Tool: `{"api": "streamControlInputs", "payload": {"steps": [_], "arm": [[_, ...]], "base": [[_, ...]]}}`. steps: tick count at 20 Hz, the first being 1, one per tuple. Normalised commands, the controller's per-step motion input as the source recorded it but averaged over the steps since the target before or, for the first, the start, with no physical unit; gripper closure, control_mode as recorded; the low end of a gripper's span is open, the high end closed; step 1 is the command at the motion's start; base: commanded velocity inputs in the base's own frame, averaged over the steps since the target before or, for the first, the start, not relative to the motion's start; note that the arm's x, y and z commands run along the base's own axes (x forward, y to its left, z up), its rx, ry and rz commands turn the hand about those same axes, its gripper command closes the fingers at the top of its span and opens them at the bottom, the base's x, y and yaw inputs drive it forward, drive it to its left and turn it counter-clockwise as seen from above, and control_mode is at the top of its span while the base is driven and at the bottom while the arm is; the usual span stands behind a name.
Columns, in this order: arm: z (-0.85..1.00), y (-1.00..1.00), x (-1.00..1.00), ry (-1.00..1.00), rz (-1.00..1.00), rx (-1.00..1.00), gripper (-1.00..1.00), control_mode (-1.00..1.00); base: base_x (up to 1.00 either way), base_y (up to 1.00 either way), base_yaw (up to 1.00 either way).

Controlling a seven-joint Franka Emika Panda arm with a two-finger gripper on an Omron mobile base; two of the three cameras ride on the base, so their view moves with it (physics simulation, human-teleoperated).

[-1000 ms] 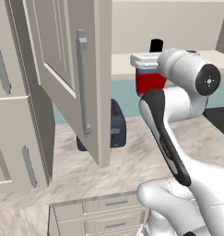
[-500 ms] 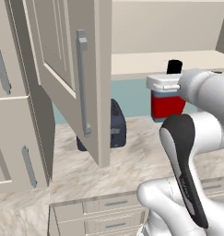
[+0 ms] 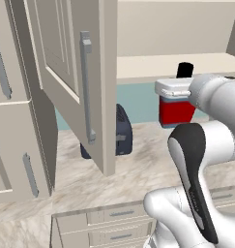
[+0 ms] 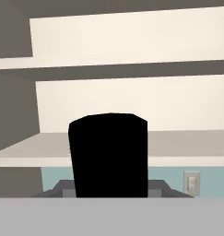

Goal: Open the cabinet directly in front. Then move the liquor and the cup to the dining counter with the jar on it.

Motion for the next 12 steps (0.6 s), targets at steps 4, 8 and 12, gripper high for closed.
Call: {"api": "streamControlInputs", "payload": {"steps": [4, 8, 12], "arm": [[0.00, 0.00, 0.00, -0.11, 0.00, 0.00, 1.00, -1.00], [0.00, 0.00, 0.00, -0.04, 0.00, 0.00, 1.00, -1.00], [0.00, 0.00, 0.00, -0.03, 0.00, 0.00, 1.00, -1.00]], "base": [[0.00, 0.00, 0.00], [0.00, 0.00, 0.00], [0.00, 0.00, 0.00]]}}
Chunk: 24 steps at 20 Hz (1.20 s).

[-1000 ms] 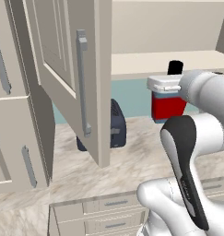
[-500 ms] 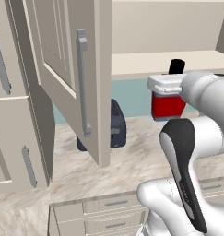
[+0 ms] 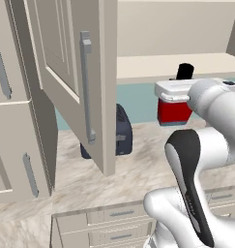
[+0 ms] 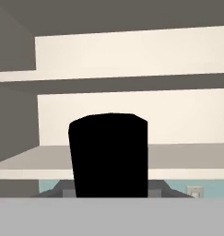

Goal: Open the cabinet directly in front. Then move the liquor and the cup to the dining counter with the jar on it.

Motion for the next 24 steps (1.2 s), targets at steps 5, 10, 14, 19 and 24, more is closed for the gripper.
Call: {"api": "streamControlInputs", "payload": {"steps": [5, 10, 14, 19, 24], "arm": [[0.00, 0.00, -0.03, 0.01, 0.00, 0.00, 1.00, -1.00], [-0.01, 0.00, -0.06, 0.01, 0.00, 0.00, 1.00, 1.00], [0.00, 0.00, 0.00, 0.00, 0.00, 0.00, 1.00, 1.00], [0.00, 0.00, 0.00, 0.00, 0.00, 0.00, 1.00, 1.00], [0.00, 0.00, 0.00, 0.00, 0.00, 0.00, 1.00, 1.00]], "base": [[0.00, 0.00, 0.00], [-0.36, 0.00, -0.01], [-0.39, -0.08, -0.13], [-0.11, -0.13, -0.27], [-0.02, -0.16, -0.38]]}}
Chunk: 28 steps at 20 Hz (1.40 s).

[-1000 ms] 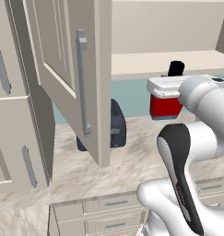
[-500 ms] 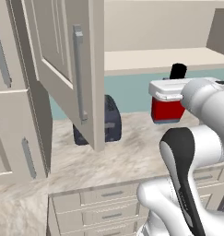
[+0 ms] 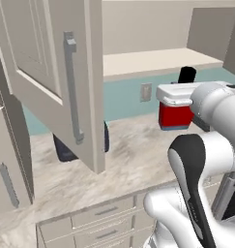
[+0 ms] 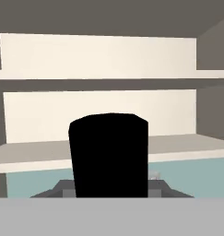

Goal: Open the cabinet directly in front. Then move the liquor and the cup to the dining counter with the jar on it.

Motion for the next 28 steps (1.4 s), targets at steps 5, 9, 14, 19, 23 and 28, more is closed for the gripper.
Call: {"api": "streamControlInputs", "payload": {"steps": [5, 9, 14, 19, 23, 28], "arm": [[0.00, 0.00, 0.00, 0.00, 0.00, 0.00, 1.00, 1.00], [0.00, 0.00, 0.00, 0.00, 0.00, 0.00, 1.00, 1.00], [0.00, 0.00, 0.00, 0.00, 0.00, 0.00, 1.00, 1.00], [0.00, 0.00, 0.00, 0.00, 0.00, 0.00, 1.00, 1.00], [0.00, 0.00, 0.00, 0.00, 0.00, 0.00, 1.00, 1.00], [0.00, 0.00, 0.00, 0.00, 0.00, 0.00, 1.00, 1.00]], "base": [[-0.18, -0.27, -0.46], [-0.33, -0.37, -0.50], [-0.47, -0.51, -0.51], [-0.44, -0.63, -0.49], [-0.34, -0.68, -0.47], [-0.23, -0.54, -0.49]]}}
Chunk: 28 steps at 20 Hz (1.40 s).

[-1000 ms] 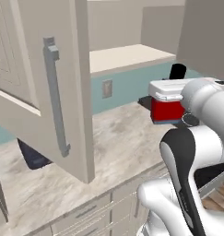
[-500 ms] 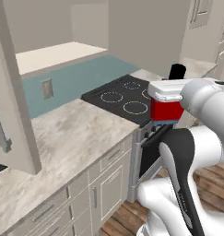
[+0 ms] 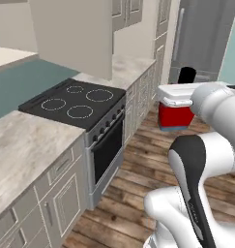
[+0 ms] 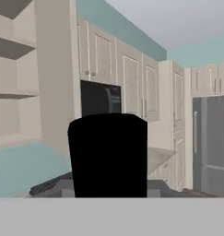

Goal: Open the cabinet directly in front. Then move the liquor and the cup to the dining counter with the jar on it.

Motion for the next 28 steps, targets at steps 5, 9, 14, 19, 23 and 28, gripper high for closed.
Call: {"api": "streamControlInputs", "payload": {"steps": [5, 9, 14, 19, 23, 28], "arm": [[0.00, 0.00, 0.00, 0.00, 0.00, 0.00, 1.00, 1.00], [0.00, 0.00, 0.00, 0.00, 0.00, 0.00, 1.00, 1.00], [0.00, 0.00, 0.00, 0.00, 0.00, 0.00, 1.00, 1.00], [0.00, 0.00, 0.00, 0.00, 0.00, 0.00, 1.00, 1.00], [0.00, 0.00, 0.00, 0.00, 0.00, 0.00, 1.00, 1.00], [0.00, 0.00, 0.00, 0.00, 0.00, 0.00, 1.00, 1.00]], "base": [[-0.13, -0.47, -0.48], [-0.07, -0.48, -0.47], [-0.02, -0.48, -0.45], [0.00, -0.48, -0.41], [0.02, -0.57, -0.38], [0.22, -0.67, -0.27]]}}
